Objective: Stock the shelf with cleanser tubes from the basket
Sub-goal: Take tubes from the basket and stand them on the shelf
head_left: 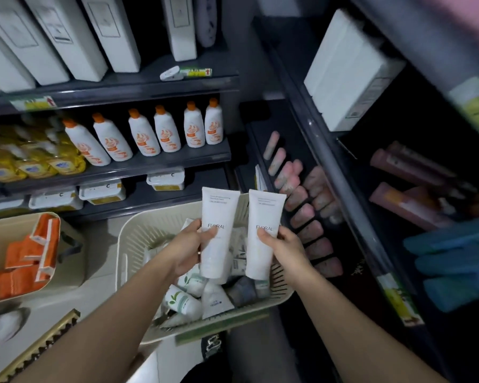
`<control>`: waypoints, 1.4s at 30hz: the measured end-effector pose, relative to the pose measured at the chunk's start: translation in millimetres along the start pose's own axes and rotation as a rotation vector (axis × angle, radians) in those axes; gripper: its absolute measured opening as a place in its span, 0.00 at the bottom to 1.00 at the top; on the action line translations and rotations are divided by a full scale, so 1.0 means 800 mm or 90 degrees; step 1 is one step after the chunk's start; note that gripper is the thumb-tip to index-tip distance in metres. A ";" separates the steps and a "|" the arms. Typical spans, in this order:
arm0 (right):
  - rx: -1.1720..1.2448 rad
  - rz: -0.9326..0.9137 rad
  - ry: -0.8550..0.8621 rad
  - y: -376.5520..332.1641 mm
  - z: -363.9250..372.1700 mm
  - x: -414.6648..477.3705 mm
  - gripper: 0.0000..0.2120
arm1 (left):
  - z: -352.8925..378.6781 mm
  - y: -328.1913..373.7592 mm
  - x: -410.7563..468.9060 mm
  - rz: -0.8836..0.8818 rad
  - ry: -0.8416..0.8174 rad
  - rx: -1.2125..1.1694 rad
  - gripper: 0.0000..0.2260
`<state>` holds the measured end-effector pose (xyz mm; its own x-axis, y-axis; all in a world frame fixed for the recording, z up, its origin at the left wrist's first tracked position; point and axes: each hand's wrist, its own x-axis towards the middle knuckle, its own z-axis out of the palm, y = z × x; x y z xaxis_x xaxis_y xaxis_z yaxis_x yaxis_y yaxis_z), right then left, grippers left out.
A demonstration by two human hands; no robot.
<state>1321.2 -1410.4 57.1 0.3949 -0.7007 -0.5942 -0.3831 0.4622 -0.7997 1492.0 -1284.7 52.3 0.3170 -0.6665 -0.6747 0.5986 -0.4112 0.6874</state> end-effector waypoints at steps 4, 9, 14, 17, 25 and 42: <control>0.041 -0.052 0.024 -0.022 -0.029 -0.038 0.09 | 0.030 0.011 -0.027 0.031 -0.038 0.012 0.14; 0.069 -0.115 0.041 -0.031 -0.070 -0.108 0.08 | 0.079 0.016 -0.076 0.076 -0.086 0.032 0.15; 0.057 -0.152 0.099 -0.019 -0.107 -0.182 0.07 | 0.126 0.003 -0.131 0.128 -0.124 0.074 0.14; 0.068 -0.174 0.106 -0.011 -0.129 -0.227 0.08 | 0.153 -0.005 -0.167 0.150 -0.145 0.104 0.14; 0.103 -0.229 0.183 0.017 -0.190 -0.351 0.11 | 0.226 -0.022 -0.257 0.217 -0.237 0.198 0.14; 0.234 -0.250 0.502 0.093 -0.221 -0.572 0.18 | 0.323 -0.067 -0.371 0.263 -0.500 0.322 0.11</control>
<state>964.3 -1151.5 285.0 -0.2888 -0.9447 -0.1555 -0.0040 0.1636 -0.9865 1176.1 -1225.6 284.9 -0.2524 -0.9604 -0.1181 0.1128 -0.1504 0.9822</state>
